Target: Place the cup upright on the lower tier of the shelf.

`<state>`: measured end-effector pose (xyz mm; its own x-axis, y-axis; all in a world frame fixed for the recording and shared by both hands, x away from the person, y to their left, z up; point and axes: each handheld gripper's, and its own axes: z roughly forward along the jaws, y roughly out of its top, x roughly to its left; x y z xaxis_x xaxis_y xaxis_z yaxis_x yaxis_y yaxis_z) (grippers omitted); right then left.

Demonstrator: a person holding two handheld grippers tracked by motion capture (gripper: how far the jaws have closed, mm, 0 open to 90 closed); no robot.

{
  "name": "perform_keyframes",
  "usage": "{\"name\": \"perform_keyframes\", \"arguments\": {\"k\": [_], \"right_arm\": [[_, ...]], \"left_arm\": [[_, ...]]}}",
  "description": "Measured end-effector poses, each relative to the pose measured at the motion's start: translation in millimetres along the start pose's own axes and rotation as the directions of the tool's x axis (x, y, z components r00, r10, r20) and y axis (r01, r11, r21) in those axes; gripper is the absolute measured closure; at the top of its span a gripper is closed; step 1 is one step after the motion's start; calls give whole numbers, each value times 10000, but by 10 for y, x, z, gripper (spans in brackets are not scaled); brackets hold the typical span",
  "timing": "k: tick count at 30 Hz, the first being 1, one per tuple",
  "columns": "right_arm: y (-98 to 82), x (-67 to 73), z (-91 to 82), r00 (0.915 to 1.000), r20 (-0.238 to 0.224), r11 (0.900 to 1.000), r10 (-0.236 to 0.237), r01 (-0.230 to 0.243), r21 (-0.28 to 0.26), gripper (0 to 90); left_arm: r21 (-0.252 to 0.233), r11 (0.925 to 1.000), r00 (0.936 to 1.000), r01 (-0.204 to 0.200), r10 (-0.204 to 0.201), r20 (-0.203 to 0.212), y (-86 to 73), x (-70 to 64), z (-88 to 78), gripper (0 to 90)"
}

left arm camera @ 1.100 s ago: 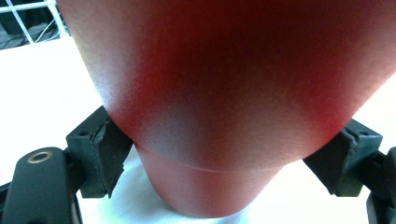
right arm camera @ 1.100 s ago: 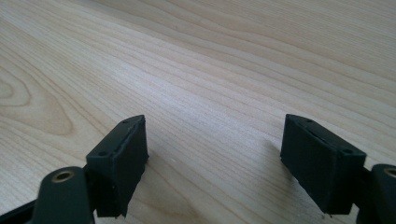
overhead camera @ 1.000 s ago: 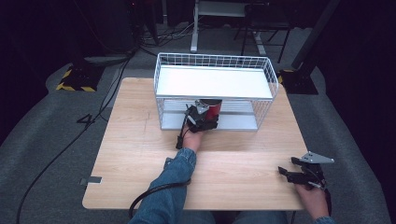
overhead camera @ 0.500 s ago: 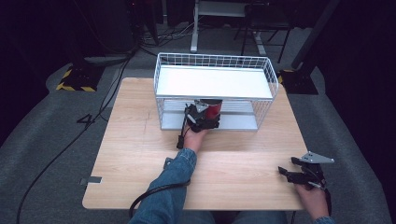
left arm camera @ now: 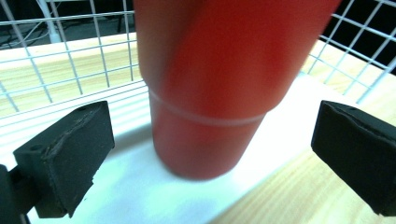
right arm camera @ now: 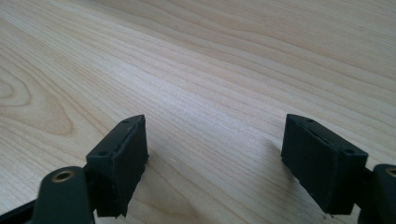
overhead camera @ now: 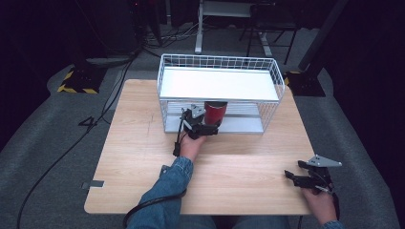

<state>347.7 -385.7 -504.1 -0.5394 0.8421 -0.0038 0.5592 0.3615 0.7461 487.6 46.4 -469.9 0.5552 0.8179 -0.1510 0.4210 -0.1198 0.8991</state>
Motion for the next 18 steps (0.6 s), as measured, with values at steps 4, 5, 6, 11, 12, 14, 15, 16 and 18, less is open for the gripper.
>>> {"name": "perform_keyframes", "arguments": {"k": [4, 5, 6, 11, 12, 14, 15, 16, 18], "right_arm": [[0, -2, 1, 10000, -15, 10000, -19, 19, -8, 229], [0, -3, 0, 10000, -18, 10000, -23, 23, 7, 229], [0, -3, 0, 10000, -18, 10000, -23, 23, 7, 229], [0, -1, 0, 10000, -12, 10000, -8, 8, 8, 228], [1, 0, 1, 10000, -1, 10000, 16, -16, 5, 228], [1, -1, 0, 10000, 0, 10000, 15, -15, 18, 228], [1, -1, 0, 10000, 3, 10000, 15, -15, 19, 228], [1, -1, 1, 10000, -4, 10000, 10, -10, 9, 228], [1, -2, 0, 10000, -4, 10000, 1, -1, 12, 228]], "left_arm": [[60, 9999, 9999, -160, 160, -5, 0, 11, -144, 0], [34, 9999, 9999, -115, 115, 39, 0, 10, -216, 0], [34, 9999, 9999, -115, 115, 39, 0, 10, -216, 0], [38, 9999, 9999, -140, 140, 102, 8, -3, -405, 0], [30, 9999, 9998, -146, 145, 123, 7, -8, -445, 0], [18, 9999, 9997, -154, 154, 197, 7, -19, -511, 0], [17, 9998, 9996, -191, 191, 207, 6, -27, -548, 0], [18, 9998, 9996, -209, 208, 206, 4, -35, -586, 0], [-20, 9998, 9995, -189, 189, 241, -6, -45, -660, 0]]}}
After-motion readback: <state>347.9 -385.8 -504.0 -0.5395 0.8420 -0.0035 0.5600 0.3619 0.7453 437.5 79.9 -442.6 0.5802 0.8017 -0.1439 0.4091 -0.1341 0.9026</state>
